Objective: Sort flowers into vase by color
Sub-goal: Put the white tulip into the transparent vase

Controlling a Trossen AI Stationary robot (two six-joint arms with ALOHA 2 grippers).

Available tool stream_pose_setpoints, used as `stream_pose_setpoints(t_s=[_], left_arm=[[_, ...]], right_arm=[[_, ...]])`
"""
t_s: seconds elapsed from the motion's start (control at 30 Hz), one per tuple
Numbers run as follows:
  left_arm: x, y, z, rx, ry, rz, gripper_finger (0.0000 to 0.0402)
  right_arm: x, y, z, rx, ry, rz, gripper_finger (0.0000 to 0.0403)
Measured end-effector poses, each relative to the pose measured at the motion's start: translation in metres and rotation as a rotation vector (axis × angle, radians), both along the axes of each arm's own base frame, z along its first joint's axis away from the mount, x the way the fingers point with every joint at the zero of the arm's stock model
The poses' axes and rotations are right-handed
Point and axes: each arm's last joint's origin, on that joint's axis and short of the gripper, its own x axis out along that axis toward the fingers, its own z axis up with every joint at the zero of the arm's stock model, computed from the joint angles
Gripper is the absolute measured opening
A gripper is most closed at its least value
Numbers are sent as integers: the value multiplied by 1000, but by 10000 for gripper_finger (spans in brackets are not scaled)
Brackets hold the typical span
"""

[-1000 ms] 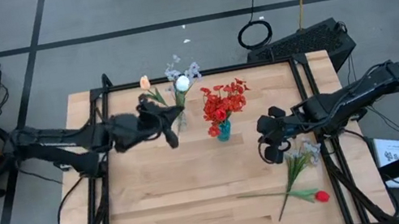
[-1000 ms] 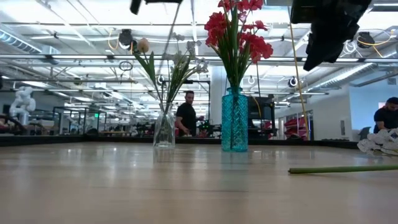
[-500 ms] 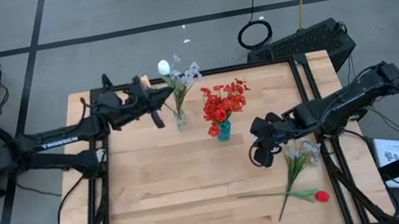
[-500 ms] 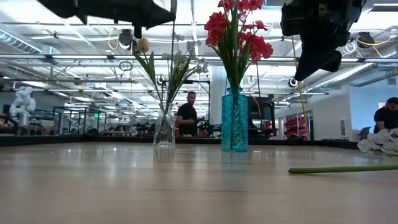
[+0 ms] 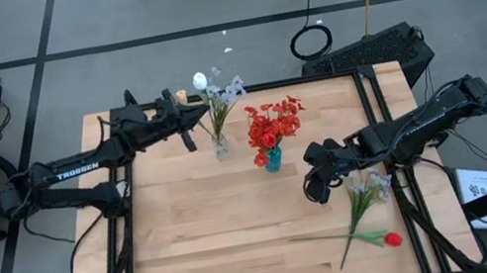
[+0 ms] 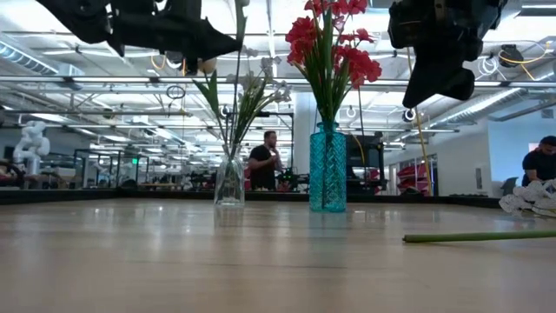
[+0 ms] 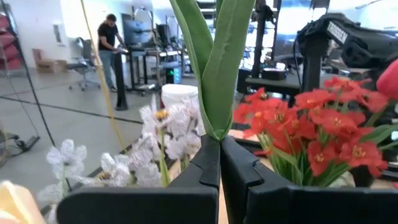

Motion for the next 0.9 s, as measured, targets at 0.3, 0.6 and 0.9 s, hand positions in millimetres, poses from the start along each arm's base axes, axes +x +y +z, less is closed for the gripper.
stream_pose_setpoints(t_s=[0.3,0.6,0.9], left_arm=[[13,7,-19,-39,75,-50,1],[20,10,-30,-72,110,-50,1],[19,9,-28,-111,92,-45,39]], right_arm=[[0,0,0,29,-7,-39,0],[0,0,0,43,-10,-60,0],[0,0,0,39,-9,-55,0]])
